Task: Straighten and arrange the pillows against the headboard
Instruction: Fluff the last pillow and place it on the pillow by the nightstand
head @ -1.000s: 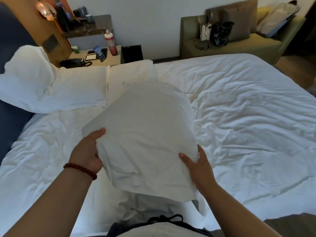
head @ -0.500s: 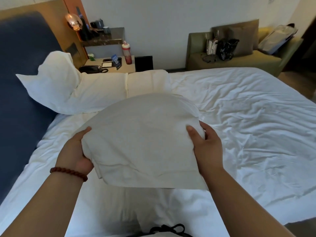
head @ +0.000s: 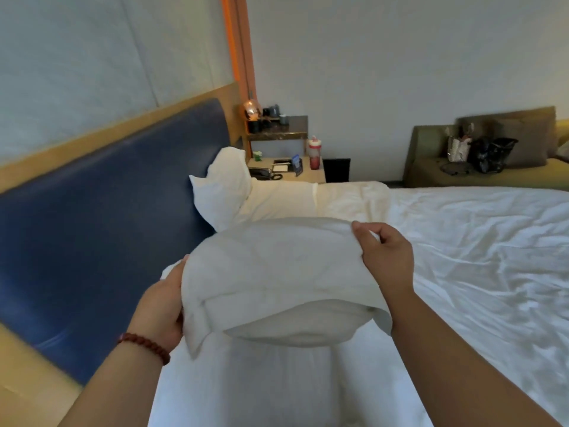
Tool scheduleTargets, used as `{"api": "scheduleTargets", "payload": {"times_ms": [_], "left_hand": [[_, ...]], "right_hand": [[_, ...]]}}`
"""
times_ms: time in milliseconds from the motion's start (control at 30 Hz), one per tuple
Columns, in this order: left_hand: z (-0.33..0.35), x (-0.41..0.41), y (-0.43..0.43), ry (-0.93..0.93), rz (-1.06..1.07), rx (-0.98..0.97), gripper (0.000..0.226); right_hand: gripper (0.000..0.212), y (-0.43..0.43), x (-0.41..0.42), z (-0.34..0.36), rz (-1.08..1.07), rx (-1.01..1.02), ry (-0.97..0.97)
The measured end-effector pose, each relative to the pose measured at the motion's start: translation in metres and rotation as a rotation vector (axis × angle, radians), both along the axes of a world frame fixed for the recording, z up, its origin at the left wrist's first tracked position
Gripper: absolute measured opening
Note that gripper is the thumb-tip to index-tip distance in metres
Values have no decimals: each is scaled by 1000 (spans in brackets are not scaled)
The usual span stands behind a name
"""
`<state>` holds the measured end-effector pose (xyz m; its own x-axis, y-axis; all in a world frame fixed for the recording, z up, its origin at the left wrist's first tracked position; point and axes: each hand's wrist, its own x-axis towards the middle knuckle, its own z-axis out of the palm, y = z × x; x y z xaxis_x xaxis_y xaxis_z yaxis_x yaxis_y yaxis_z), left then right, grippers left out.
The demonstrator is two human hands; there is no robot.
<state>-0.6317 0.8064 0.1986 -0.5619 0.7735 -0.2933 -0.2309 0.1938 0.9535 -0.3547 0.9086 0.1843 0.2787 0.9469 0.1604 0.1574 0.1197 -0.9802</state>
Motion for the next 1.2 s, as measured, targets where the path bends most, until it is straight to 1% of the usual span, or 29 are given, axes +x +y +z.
{"api": "scheduleTargets", "payload": {"times_ms": [33,67,100,133,167,200,267,300,333,367,400,467,533,633,733,800,867,933,1000,1033,1100,1200], "left_hand": [[0,-9,-3,212,-43,-160,47],[-2,-19,-5,378,-61,-287,59],[-6,-27,-5,510,-90,-389,71],[-7,-33,-4,625,-107,-430,81],[-5,-33,-3,723,-83,-376,88],[-3,-27,-1,870,-86,-253,91],[1,-9,8,1276,-231,0,89],[6,2,14,1367,-359,80,89],[10,13,23,1393,-493,107,94],[12,23,32,1414,-594,93,101],[12,29,45,1453,-645,65,105],[13,34,73,1521,-654,37,110],[15,34,100,1507,-665,46,112],[21,40,137,1466,-727,70,118],[29,49,178,1360,-747,84,111],[33,52,209,1298,-707,77,105],[38,58,243,1266,-644,49,101],[42,65,279,1260,-581,17,93],[41,68,315,1262,-532,4,87],[38,69,332,1259,-523,-6,86],[29,71,364,1260,-537,-24,84],[10,78,398,1354,-570,-58,76]], "right_hand": [[15,5,-8,0,10,-2,-13],[16,11,-15,1,13,-5,-26],[17,16,-21,2,13,-12,-33],[18,22,-26,3,13,-22,-39],[19,28,-32,5,14,-30,-44],[19,34,-37,7,18,-36,-50],[20,47,-47,10,28,-32,-44],[20,53,-52,12,33,-29,-36],[21,59,-56,14,38,-32,-32],[22,65,-61,17,39,-41,-27],[22,73,-63,18,39,-48,-9],[21,90,-64,20,39,-66,80],[18,108,-61,23,41,-100,152],[13,135,-53,23,59,-129,181],[13,160,-39,22,137,-137,218],[20,177,-28,18,211,-111,150],[23,194,-17,5,231,-92,173],[26,208,-6,-20,224,-71,249],[43,218,0,-53,210,-84,294],[50,222,1,-69,202,-98,289],[52,231,-4,-97,214,-109,252],[62,253,-18,-115,250,-151,186]]}}
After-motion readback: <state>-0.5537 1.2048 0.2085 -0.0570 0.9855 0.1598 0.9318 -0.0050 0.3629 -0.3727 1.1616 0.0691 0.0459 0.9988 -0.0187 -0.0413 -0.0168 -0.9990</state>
